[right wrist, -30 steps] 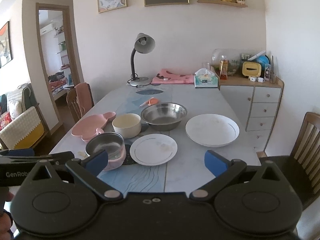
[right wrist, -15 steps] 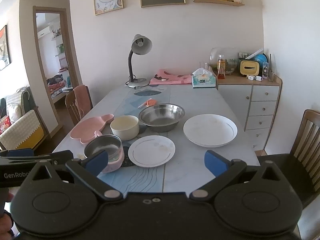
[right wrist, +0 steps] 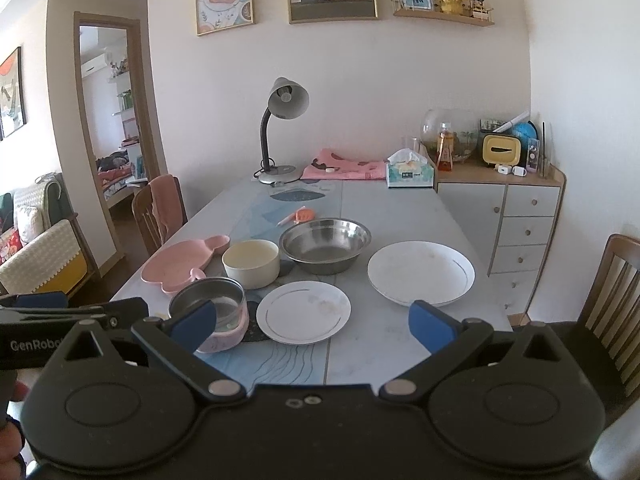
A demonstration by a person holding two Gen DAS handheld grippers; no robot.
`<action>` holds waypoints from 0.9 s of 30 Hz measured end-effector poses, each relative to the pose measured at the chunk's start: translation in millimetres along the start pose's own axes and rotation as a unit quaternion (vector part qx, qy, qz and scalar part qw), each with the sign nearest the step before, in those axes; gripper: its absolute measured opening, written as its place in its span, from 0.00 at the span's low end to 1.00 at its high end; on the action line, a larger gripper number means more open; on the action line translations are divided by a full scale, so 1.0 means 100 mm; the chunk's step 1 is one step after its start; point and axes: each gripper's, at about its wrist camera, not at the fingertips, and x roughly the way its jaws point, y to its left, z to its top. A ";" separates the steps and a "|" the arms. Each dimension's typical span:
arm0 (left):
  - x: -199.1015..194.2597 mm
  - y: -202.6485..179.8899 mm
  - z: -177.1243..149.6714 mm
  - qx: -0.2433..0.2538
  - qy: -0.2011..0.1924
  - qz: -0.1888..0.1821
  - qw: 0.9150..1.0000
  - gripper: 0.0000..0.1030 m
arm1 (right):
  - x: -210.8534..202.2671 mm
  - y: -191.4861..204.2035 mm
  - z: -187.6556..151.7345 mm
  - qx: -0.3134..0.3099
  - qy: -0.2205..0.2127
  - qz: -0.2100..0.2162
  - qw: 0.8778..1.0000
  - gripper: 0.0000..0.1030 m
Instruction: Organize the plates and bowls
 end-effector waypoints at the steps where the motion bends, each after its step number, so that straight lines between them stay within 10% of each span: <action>1: 0.00 0.00 0.00 0.000 0.000 0.000 1.000 1.00 | 0.00 0.00 0.00 -0.001 0.000 0.001 1.000 1.00; 27: 1.03 -0.83 0.30 0.014 0.044 -0.024 0.999 1.00 | 0.73 -0.96 0.25 -0.015 0.059 0.023 0.998 0.95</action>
